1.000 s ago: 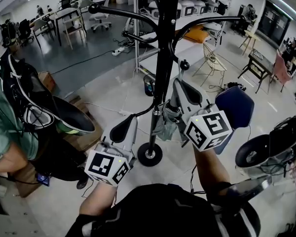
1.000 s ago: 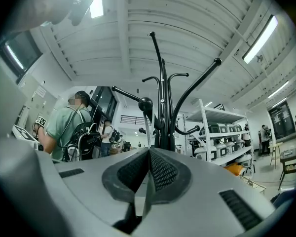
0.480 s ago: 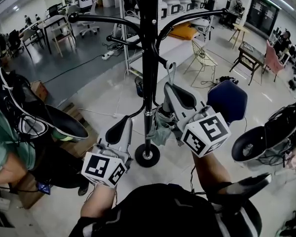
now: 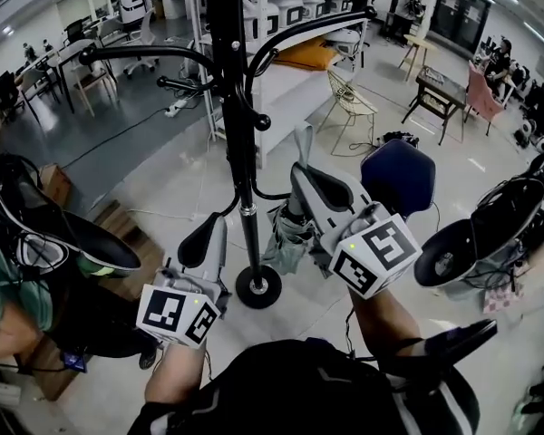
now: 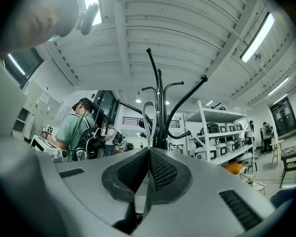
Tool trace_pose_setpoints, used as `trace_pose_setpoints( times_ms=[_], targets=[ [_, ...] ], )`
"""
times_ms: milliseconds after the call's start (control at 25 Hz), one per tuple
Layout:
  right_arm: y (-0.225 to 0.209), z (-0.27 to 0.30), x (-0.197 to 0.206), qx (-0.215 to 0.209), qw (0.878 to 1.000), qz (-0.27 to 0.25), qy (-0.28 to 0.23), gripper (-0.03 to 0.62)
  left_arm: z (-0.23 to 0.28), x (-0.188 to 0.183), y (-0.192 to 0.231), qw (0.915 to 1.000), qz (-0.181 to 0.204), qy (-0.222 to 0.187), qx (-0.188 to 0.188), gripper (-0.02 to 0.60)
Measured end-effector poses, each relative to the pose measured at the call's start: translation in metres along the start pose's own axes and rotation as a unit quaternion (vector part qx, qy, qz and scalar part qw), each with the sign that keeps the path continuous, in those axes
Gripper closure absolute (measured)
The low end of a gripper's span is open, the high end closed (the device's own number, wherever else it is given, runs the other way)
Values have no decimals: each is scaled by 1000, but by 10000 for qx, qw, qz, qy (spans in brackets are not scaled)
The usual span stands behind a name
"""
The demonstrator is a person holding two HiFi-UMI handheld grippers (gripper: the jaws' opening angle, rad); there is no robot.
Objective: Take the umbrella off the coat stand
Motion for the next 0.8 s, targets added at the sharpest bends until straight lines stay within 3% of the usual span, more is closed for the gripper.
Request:
trace_pose_setpoints(
  times_ms=[240,800],
  targets=[
    [-18,-18,-2,112,9999,-64,49,586,18,-4,-3,9999,-6,-71,-73,574],
    [-71,-68,1,195,9995,18,249,586,58,-4,-57,9999,123,-35,-54,574]
  ],
)
Point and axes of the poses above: the fingertips, and each gripper's own axes: z forward along the fingers, y to its left, x out of its underside, the point moved 7 cm from there along -z, backward along the fingers, and after that the axes turned 4 degrees about -x, right-handed, at the moved point
